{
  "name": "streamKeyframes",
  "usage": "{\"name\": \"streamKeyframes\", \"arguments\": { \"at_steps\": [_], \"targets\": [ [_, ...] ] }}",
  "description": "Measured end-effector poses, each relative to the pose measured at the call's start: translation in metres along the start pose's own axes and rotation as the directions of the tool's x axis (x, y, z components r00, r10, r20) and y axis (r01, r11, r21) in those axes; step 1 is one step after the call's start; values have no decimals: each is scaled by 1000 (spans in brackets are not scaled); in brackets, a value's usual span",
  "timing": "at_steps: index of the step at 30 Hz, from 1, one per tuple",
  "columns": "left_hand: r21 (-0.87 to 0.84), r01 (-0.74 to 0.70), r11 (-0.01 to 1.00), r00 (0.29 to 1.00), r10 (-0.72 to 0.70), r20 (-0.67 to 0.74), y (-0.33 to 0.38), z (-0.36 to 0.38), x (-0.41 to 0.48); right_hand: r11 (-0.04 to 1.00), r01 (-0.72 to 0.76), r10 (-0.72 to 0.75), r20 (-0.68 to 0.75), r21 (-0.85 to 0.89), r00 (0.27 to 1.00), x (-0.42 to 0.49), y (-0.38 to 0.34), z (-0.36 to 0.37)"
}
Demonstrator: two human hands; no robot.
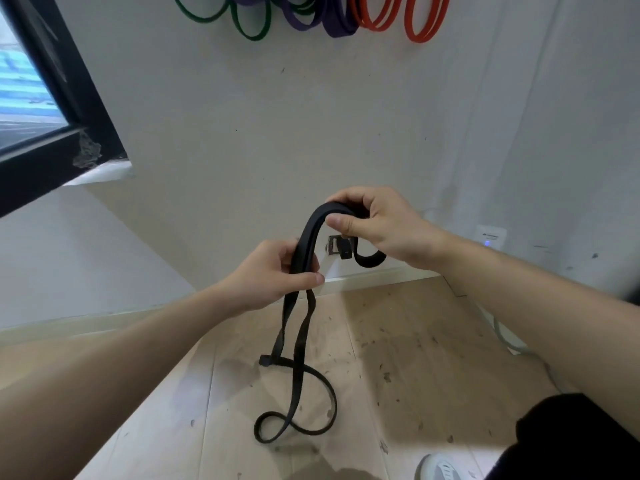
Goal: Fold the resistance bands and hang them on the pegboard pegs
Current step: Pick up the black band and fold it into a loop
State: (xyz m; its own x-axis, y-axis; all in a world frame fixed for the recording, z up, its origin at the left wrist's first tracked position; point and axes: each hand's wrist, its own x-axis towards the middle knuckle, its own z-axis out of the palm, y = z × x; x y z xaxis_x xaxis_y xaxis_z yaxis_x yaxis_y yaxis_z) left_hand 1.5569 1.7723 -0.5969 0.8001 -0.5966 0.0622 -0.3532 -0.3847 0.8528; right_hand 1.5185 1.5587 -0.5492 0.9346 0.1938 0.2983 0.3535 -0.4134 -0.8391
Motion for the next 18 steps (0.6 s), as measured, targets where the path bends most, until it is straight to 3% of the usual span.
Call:
{"name": "streamKeyframes", "arguments": {
  "at_steps": [5, 12, 18],
  "targets": [
    [-60, -16, 998, 999, 13, -42, 0, 4, 2, 999, 37, -35, -103, 15, 994, -1, -4, -14],
    [-9, 0, 1000, 996, -1, -94, 1, -1, 3, 989, 18, 15, -224, 146, 974, -1, 0, -38],
    [-68, 2, 998, 989, -12, -146, 3, -12, 3, 983, -156, 165, -92, 98, 982, -5, 36, -57]
  ]
}}
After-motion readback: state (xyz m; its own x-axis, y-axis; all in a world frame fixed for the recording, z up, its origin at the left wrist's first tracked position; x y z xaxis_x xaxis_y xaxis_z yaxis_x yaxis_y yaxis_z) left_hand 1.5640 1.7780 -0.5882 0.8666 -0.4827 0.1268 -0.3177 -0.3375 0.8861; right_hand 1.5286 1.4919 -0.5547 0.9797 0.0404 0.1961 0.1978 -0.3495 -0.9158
